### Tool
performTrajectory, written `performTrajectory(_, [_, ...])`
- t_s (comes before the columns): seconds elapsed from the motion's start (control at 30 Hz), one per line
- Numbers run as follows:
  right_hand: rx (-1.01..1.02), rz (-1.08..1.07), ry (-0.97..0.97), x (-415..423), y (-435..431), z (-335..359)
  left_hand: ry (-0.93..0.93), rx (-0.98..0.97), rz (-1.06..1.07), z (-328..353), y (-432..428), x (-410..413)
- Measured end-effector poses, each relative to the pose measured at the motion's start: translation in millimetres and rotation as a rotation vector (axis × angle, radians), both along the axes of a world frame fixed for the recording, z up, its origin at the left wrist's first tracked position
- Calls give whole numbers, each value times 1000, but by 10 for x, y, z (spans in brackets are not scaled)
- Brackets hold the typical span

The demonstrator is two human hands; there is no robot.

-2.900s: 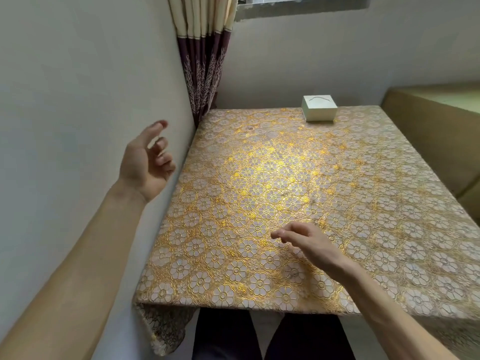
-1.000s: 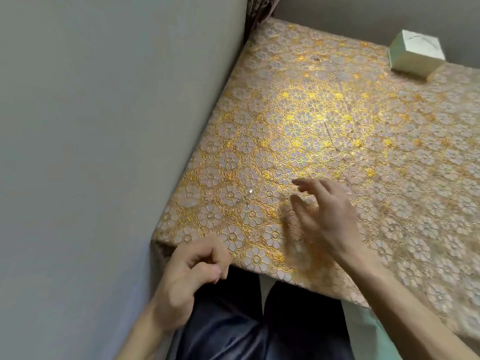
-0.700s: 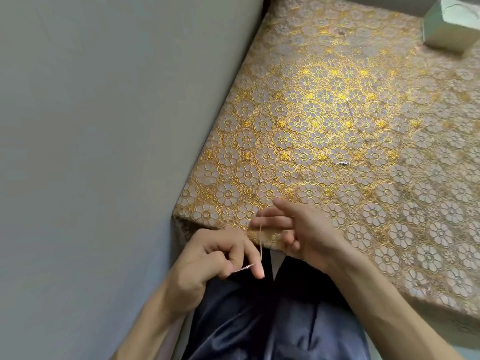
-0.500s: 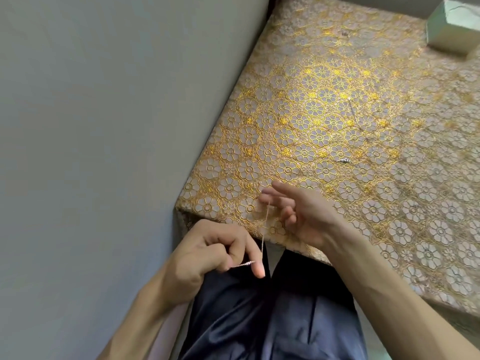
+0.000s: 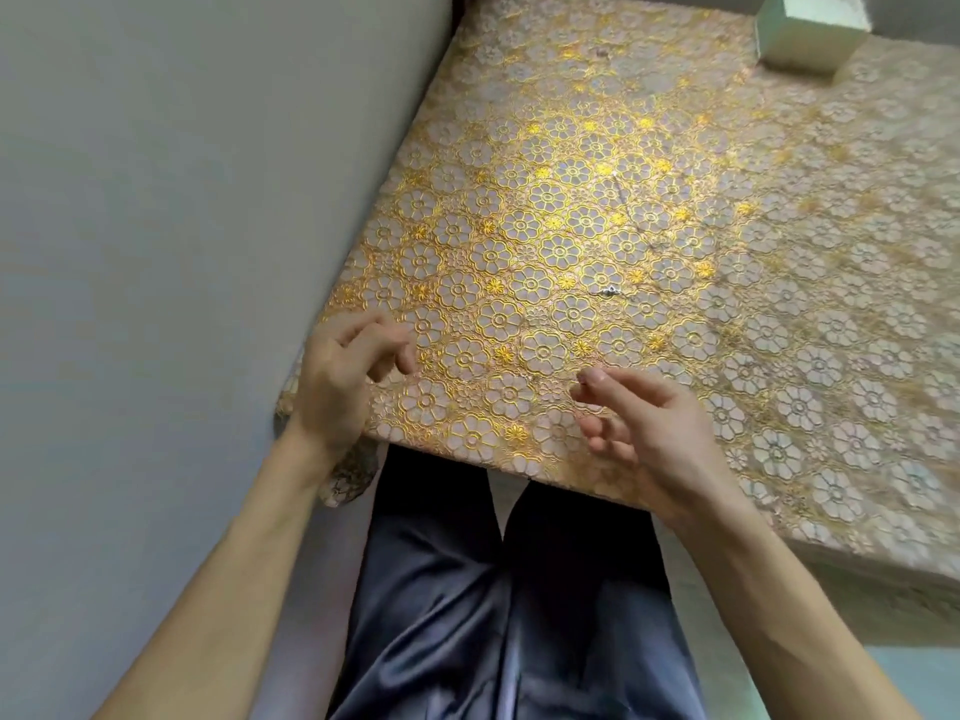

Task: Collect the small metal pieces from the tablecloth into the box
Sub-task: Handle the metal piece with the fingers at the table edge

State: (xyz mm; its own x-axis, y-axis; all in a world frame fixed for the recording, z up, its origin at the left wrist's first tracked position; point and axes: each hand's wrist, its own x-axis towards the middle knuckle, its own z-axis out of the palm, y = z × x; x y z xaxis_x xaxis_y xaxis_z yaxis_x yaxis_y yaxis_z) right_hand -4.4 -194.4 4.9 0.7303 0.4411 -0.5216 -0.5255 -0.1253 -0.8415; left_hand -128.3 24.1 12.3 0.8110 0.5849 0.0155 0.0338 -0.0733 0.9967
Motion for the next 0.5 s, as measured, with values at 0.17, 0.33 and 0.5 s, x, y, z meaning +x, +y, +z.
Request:
performTrajectory(0.17, [14, -97, -92, -28, -101, -118, 95, -75, 180, -146, 16, 262])
performTrajectory(0.33, [29, -136, -100, -31, -169, -173, 170, 67, 209, -277, 73, 413])
performTrajectory(0.5, [9, -152, -79, -6, -236, -182, 287, 619, 127, -401, 69, 425])
